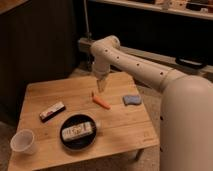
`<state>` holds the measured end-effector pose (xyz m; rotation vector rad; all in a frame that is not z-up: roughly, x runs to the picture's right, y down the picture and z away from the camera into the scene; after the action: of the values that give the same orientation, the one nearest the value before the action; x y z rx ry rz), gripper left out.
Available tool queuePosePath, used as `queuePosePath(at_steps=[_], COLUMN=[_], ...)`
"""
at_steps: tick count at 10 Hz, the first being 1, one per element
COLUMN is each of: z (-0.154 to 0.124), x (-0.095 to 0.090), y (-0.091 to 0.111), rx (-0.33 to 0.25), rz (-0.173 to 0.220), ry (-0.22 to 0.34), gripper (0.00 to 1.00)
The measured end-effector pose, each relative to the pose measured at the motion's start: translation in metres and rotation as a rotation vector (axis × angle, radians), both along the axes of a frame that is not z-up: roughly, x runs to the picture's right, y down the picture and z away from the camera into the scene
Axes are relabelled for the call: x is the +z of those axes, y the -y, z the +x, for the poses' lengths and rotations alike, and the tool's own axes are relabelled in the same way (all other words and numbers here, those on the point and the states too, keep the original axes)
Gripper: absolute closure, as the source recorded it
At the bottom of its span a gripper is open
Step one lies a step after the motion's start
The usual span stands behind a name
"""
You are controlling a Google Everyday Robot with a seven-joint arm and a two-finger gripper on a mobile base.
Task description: Move the arm in a circular motion
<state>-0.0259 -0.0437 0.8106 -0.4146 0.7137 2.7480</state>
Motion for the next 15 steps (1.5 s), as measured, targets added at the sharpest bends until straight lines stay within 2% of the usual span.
queuePosePath(at_steps=[2, 3, 6, 8, 9, 11, 12, 13, 15], z=[0.026, 0.032, 0.027, 0.023, 0.009, -0.012, -0.032, -0.049, -0.097], x=[0.007, 0.007, -0.003, -0.015, -0.03, -0.056, -0.073, -0.086, -0.108], y=[-0.007, -0.018, -0.052, -0.089, -0.113, -0.148, -0.167, -0.181, -0.195], rx=[0.034, 0.044, 0.049, 0.055, 0.047, 0.022, -0.007, -0.038, -0.117], rz=[-0.015, -0.025, -0.044, -0.062, -0.069, -0.068, -0.065, -0.056, -0.016], ry=[-0.028, -0.037, -0.044, -0.057, -0.052, -0.039, -0.016, 0.006, 0.055], gripper=[0.33, 0.33, 0.33, 0.33, 0.33, 0.33, 0.33, 0.33, 0.33])
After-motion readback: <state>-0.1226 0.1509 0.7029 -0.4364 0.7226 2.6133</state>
